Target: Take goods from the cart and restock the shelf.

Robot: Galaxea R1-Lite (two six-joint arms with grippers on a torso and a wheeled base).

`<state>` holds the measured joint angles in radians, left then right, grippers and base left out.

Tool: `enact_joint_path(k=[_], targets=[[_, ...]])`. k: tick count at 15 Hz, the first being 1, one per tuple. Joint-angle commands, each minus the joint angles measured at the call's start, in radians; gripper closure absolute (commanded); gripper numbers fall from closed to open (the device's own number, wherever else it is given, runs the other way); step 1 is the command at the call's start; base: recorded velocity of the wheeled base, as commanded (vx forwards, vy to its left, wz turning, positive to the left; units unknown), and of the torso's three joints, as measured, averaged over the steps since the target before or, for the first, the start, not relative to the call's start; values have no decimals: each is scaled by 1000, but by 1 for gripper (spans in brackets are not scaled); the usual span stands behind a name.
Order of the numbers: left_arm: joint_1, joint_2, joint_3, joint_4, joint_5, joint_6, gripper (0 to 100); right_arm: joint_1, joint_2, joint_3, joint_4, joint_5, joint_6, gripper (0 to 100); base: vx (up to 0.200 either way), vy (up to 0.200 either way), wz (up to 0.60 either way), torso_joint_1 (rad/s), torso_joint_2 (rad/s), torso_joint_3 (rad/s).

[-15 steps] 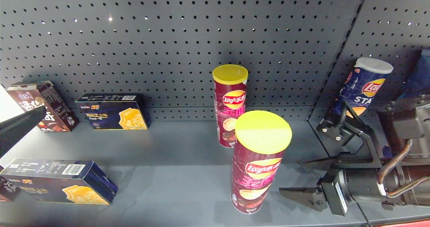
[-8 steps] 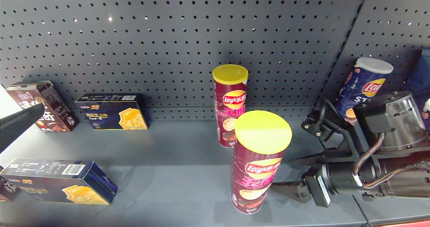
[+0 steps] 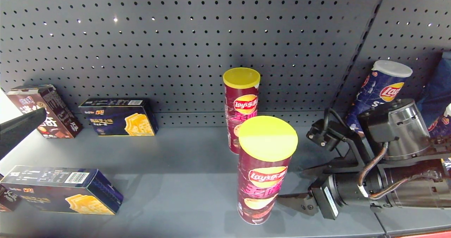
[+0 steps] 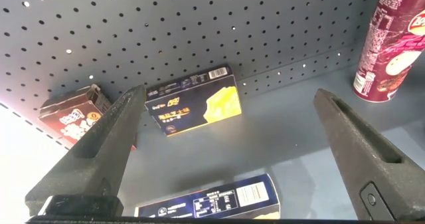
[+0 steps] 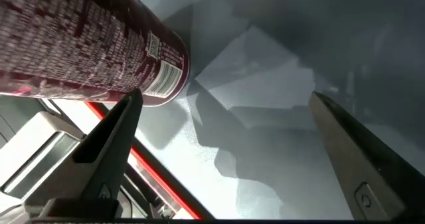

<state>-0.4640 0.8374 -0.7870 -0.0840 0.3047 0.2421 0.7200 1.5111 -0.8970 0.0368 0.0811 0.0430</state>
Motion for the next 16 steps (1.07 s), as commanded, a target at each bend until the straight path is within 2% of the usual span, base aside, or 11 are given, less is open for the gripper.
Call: enact_joint_path(k=[1,16], targets=[[-1,2,0,0,1,0,0,-8,-3,3,0,0,0,0,0,0,0,0,0,0],[1,2,-1,0,1,-7,0,26,58,-33,-12,0,-2,0,0,0,0,0,0,0]])
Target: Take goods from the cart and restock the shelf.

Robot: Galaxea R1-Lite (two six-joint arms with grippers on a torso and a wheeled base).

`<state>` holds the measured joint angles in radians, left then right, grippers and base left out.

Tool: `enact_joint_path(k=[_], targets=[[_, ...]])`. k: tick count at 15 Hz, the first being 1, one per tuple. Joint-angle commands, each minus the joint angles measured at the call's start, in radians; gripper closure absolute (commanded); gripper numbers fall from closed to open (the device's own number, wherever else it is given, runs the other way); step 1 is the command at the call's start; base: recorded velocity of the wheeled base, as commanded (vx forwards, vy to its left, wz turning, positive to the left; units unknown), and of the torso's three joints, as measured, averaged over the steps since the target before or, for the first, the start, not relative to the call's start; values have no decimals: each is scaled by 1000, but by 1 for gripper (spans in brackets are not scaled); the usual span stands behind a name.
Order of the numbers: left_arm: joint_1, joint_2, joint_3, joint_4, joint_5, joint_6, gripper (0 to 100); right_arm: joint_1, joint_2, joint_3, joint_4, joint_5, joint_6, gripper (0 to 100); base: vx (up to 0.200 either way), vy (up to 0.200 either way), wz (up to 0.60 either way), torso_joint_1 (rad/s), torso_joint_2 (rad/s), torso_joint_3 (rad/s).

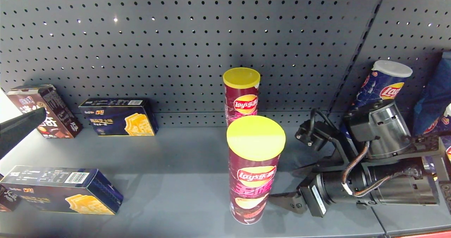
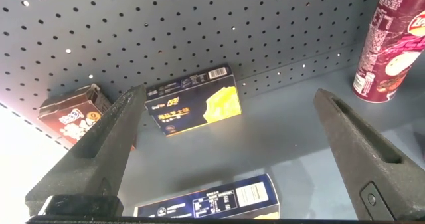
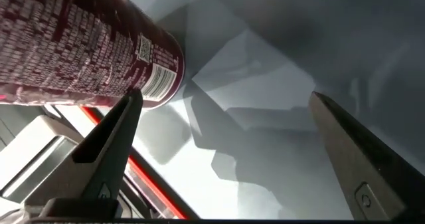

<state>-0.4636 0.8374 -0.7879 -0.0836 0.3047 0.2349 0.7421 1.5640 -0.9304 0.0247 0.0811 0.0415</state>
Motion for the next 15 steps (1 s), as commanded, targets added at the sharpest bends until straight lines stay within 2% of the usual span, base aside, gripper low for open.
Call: enact_joint_path(k=[1,15], targets=[[0,2,-1,-1,1,-8,0,3,1,2,0,0,1,0,0,0,0,0,0,0],[0,2,-1,-1,1,-9,0,0,21,-28,0,0,0,0,0,0,0,0,0,0]])
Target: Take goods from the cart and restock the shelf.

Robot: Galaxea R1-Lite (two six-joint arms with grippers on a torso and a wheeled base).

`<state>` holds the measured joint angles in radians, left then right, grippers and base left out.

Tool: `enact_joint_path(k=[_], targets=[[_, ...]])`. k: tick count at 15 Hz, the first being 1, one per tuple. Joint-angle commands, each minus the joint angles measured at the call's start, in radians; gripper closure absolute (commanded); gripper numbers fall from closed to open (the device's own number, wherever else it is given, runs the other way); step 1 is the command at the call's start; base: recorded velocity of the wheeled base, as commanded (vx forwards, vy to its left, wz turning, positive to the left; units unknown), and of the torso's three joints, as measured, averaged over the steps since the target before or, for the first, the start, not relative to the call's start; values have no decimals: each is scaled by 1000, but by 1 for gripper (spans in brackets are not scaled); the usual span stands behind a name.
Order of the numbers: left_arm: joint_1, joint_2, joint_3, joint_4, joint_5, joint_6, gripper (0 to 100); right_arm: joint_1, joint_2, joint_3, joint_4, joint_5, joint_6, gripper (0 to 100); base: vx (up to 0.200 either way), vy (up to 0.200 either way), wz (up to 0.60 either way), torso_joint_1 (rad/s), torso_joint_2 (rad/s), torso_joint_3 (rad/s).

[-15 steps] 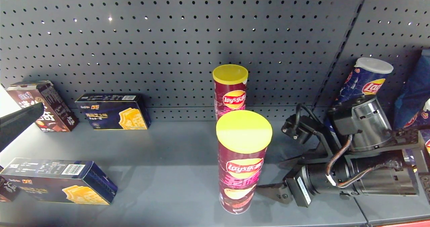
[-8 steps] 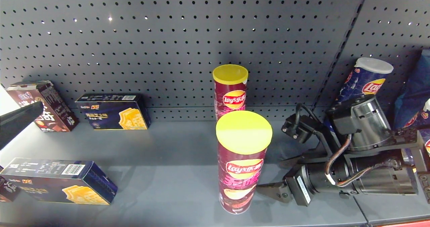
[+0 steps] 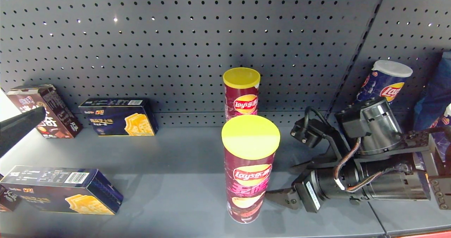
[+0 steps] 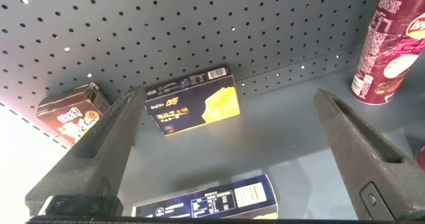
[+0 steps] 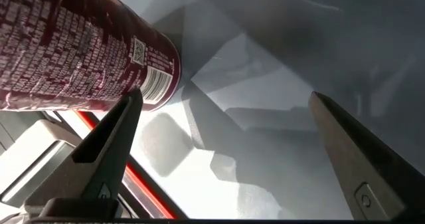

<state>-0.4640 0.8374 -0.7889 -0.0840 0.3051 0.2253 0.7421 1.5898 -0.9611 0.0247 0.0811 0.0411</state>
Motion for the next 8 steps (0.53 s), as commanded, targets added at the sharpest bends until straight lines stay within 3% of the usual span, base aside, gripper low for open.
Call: enact_joint_path(k=[1,8], targets=[[1,2,0,0,0,0,0,-1,-8,5,0,0,0,0,0,0,0,0,0,0],[-1,2,0,0,0,0,0,2,-2,7,0,0,0,0,0,0,0,0,0,0]])
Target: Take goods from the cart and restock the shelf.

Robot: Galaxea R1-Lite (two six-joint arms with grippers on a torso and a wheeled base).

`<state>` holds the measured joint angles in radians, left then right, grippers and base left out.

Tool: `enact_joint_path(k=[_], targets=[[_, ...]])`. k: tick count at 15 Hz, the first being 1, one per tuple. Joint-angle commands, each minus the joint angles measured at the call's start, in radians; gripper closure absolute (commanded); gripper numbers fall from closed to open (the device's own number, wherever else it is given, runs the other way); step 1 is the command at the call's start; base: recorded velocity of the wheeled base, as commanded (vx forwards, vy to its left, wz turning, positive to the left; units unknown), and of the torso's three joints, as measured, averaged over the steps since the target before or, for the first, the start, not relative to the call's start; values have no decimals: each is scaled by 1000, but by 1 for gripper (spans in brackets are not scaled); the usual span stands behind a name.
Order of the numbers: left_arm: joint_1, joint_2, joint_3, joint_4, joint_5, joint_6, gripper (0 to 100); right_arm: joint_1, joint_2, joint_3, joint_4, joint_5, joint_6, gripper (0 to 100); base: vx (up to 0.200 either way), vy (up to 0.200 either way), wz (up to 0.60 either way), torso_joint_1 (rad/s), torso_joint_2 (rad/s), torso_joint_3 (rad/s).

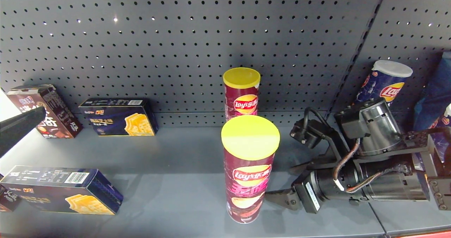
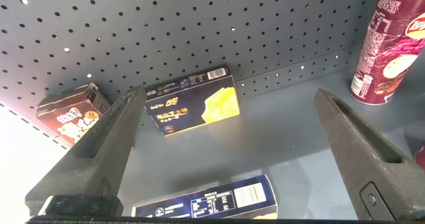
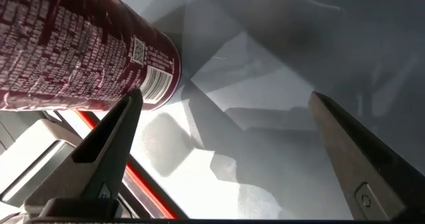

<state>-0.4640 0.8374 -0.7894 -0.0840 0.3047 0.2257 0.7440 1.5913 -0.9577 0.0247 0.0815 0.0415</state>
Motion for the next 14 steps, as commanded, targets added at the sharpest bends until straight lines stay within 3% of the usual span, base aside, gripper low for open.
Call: enact_joint_path(k=[1,8,14], targets=[[-1,2,2,0,1,0,0,0,-22,10,0,0,3,0,0,0,0,0,0,0],[1,2,5,0,1,-5,0,5,-343,139,0,-25,28,0,0,0,0,0,0,0],[1,3,22,1,2,0,0,140,-602,333,-54,-132,90,0,0,0,0,0,0,0]])
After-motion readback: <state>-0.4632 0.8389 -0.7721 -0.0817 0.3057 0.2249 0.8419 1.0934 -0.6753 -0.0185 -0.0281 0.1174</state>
